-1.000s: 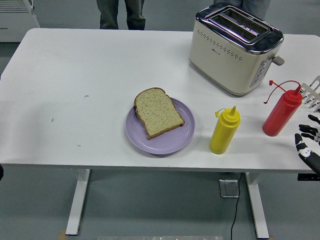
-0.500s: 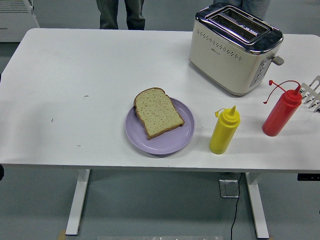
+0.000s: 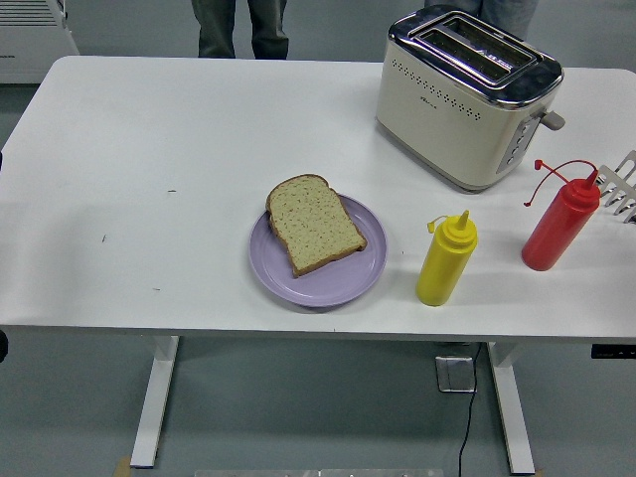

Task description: Pick up the cup,pour liquid into bread,place the cup on the desk

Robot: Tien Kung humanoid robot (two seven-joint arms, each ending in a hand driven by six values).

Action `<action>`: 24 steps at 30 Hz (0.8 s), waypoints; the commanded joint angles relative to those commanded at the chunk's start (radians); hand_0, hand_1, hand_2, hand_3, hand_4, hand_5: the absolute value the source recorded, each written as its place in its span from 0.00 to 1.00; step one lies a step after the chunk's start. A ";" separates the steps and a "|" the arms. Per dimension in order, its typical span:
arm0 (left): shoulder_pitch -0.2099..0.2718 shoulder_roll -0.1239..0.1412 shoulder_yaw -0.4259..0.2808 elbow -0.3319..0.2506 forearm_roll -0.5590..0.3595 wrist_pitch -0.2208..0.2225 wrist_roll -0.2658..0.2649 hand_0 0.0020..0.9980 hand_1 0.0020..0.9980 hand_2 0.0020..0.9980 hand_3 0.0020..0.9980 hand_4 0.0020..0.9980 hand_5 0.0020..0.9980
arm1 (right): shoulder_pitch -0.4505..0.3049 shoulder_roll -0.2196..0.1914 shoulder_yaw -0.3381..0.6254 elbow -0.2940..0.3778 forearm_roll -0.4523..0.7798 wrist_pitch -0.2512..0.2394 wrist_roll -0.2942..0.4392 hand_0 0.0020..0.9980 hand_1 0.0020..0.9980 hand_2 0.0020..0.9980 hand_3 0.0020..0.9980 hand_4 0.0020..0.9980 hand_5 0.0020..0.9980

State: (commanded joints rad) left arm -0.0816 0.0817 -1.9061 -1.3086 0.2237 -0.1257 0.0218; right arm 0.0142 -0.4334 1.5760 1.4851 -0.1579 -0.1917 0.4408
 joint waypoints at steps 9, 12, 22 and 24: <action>0.003 0.001 0.002 -0.001 0.000 -0.001 0.000 0.83 0.82 0.86 0.82 0.65 1.00 | 0.053 0.009 0.053 -0.113 0.036 0.106 -0.119 0.78 0.76 0.78 0.81 0.50 0.39; 0.003 0.000 0.002 0.000 0.000 -0.001 0.000 0.83 0.82 0.86 0.82 0.65 1.00 | 0.058 0.014 0.052 -0.138 0.037 0.126 -0.139 0.78 0.76 0.78 0.81 0.50 0.39; 0.004 0.000 0.000 -0.001 0.000 -0.002 0.000 0.83 0.82 0.86 0.82 0.65 1.00 | 0.063 0.031 0.048 -0.182 0.053 0.140 -0.148 0.79 0.77 0.79 0.81 0.50 0.45; 0.004 0.000 0.000 -0.001 0.000 -0.001 0.000 0.83 0.82 0.86 0.82 0.65 1.00 | 0.063 0.031 0.048 -0.183 0.052 0.139 -0.147 0.79 0.77 0.79 0.81 0.50 0.45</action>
State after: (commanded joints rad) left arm -0.0780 0.0814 -1.9064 -1.3097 0.2240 -0.1271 0.0217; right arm 0.0767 -0.4025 1.6242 1.3022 -0.1058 -0.0530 0.2940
